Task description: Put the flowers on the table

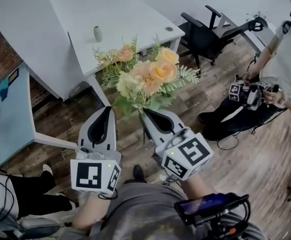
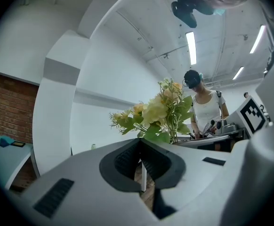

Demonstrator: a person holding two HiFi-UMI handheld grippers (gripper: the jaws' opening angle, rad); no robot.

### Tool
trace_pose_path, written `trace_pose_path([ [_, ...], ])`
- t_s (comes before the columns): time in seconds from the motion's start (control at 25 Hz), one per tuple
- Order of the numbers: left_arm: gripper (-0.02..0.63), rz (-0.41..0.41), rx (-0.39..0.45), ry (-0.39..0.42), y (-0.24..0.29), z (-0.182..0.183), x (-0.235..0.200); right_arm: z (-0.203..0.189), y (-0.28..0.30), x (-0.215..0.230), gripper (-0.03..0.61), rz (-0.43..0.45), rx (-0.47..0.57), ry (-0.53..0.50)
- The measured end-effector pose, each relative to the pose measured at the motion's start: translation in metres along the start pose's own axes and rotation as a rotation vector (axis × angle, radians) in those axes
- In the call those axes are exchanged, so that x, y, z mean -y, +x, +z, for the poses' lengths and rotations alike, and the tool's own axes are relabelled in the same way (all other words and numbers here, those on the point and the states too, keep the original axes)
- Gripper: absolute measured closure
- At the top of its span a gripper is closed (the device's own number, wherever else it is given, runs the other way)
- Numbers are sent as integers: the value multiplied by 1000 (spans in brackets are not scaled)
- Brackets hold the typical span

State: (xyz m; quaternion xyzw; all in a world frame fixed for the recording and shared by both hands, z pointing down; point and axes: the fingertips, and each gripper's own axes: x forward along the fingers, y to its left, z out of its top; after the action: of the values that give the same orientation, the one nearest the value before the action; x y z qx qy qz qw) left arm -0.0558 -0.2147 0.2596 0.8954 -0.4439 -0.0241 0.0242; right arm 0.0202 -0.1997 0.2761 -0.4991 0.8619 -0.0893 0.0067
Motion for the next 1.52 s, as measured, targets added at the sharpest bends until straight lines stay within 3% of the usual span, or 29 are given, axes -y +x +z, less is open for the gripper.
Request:
trace_pose_path([
  [0.32, 606, -26, 21, -22, 31, 10, -77, 4, 30, 2, 566, -1, 22, -15],
  [0.6, 606, 44, 57, -8, -37, -20, 6, -3, 6, -4, 566, 23, 24, -26],
  [0.88, 606, 60, 21, -42, -8, -15, -28, -8, -12, -9, 566, 44, 28, -38],
  [1.16, 606, 133, 47, -1, -93, -32, 18, -13, -30, -17, 566, 63, 33, -51],
  [1.52, 606, 146, 32, 19, -44, -36, 12, -15, -27, -3, 566, 93, 43, -53],
])
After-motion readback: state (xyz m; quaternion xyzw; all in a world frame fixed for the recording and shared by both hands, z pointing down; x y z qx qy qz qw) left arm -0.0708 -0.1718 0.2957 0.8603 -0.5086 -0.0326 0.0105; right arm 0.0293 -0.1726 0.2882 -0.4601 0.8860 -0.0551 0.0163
